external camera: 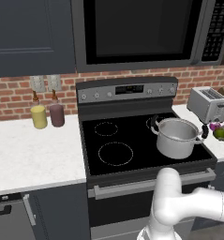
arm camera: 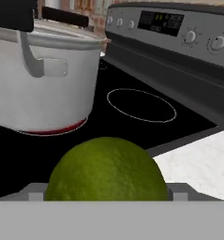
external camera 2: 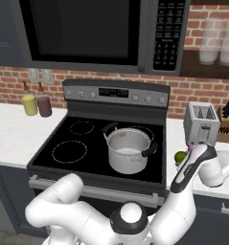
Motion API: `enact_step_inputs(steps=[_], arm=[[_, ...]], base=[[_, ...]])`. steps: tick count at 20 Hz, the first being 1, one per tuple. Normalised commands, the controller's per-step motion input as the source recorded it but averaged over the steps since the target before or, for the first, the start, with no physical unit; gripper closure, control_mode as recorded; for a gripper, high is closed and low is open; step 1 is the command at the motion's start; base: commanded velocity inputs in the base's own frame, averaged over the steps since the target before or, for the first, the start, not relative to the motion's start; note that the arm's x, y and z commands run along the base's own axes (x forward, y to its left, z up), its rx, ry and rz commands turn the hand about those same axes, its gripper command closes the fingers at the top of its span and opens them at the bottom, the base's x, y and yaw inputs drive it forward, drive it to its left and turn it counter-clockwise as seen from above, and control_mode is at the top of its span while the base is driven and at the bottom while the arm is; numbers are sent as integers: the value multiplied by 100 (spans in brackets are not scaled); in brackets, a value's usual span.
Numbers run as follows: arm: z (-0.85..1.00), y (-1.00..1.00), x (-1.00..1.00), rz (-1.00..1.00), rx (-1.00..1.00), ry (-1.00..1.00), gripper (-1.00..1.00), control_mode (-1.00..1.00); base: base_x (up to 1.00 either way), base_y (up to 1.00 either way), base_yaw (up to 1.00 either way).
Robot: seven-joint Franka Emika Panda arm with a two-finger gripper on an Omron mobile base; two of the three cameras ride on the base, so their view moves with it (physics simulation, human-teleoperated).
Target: Put the onion and lime in the pot. Retrieve the spatula and lightly stir the vegetables in the pot.
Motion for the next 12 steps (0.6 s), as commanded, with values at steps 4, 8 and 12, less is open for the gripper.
enact_step_inputs(steps=[4, 8, 12], arm=[[57, 42, -46, -1, 0, -6, 100, -100], [14, 40, -17, -2, 0, -1, 100, -100], [0, 37, -16, 0, 0, 0, 100, -100]], base=[[0, 0, 0], [0, 0, 0], [0, 0, 0]])
